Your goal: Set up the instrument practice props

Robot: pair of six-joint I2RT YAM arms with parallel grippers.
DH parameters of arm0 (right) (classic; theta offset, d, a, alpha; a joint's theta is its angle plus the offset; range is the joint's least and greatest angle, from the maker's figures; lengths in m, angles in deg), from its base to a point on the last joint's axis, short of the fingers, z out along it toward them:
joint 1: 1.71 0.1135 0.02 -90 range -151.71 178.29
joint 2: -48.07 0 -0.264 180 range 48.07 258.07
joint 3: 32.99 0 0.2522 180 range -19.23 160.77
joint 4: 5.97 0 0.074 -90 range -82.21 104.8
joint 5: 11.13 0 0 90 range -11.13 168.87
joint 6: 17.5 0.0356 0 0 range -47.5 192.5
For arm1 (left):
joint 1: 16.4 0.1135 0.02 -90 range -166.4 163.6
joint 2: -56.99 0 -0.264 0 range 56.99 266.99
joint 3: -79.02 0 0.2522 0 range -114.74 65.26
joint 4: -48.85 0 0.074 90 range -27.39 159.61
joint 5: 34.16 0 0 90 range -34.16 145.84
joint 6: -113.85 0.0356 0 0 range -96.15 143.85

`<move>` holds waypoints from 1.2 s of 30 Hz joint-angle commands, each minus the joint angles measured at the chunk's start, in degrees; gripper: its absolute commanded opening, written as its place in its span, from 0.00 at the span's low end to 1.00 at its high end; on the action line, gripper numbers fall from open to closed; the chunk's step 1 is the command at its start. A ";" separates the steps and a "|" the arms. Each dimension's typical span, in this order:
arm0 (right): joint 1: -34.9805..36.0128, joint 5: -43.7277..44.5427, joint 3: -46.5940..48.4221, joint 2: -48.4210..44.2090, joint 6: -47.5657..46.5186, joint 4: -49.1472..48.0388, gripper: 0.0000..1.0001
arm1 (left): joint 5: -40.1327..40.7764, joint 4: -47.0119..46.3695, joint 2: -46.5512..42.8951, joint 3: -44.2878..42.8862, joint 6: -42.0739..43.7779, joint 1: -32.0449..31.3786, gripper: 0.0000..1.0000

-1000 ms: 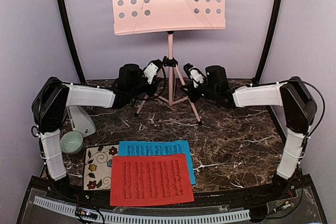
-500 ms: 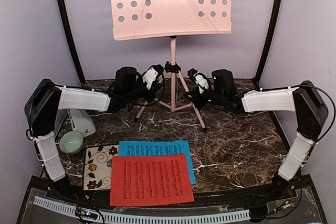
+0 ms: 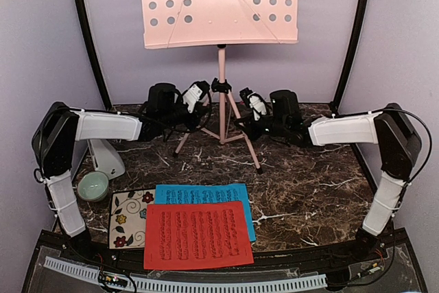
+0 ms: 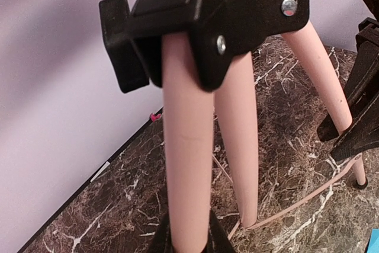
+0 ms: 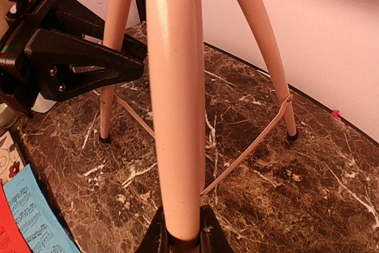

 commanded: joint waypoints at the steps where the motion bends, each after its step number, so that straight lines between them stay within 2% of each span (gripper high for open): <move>1: -0.69 8.18 4.14 3.26 8.44 5.55 0.00 | 10.03 2.39 1.73 -3.31 -2.99 6.02 0.01; 4: -0.22 9.74 6.11 4.11 8.85 5.93 0.02 | 9.94 2.60 2.73 -4.93 -2.60 6.04 0.05; 7: 0.14 9.86 6.60 4.45 9.18 5.59 0.12 | 7.85 3.55 2.50 -5.59 -2.93 5.94 0.15; 10: 0.68 9.33 6.61 4.11 9.09 5.66 0.27 | 4.11 5.61 0.83 -5.30 -4.18 5.60 0.30; 12: 0.81 8.29 6.07 3.32 9.23 5.05 0.44 | 1.99 6.85 -0.70 -4.56 -5.84 5.30 0.41; 14: 0.96 7.61 5.75 2.41 9.54 4.29 0.56 | 0.66 7.73 -2.59 -3.47 -8.16 5.18 0.53; 18: 1.28 5.42 5.05 -0.85 9.74 4.28 0.71 | -1.12 11.15 -6.74 -0.89 -11.83 5.01 0.67; 20: 1.24 4.95 4.16 -3.05 9.33 4.79 0.83 | -1.51 13.04 -9.51 1.03 -13.62 4.93 0.76; 21: 1.24 4.80 3.60 -4.28 9.27 5.21 0.88 | -1.75 14.04 -10.99 2.21 -14.73 4.93 0.77; 25: 1.24 2.48 -0.78 -9.62 9.87 7.03 0.92 | -7.56 21.80 -17.56 7.45 -20.12 4.97 0.78; 31: 2.03 -6.14 -8.76 -16.50 13.75 10.42 0.88 | -25.08 28.70 -25.87 19.22 -25.89 3.01 0.76; 36: 3.83 -10.49 -14.55 -18.37 16.36 12.50 0.86 | -29.85 38.58 -27.68 20.73 -26.35 -0.34 0.74</move>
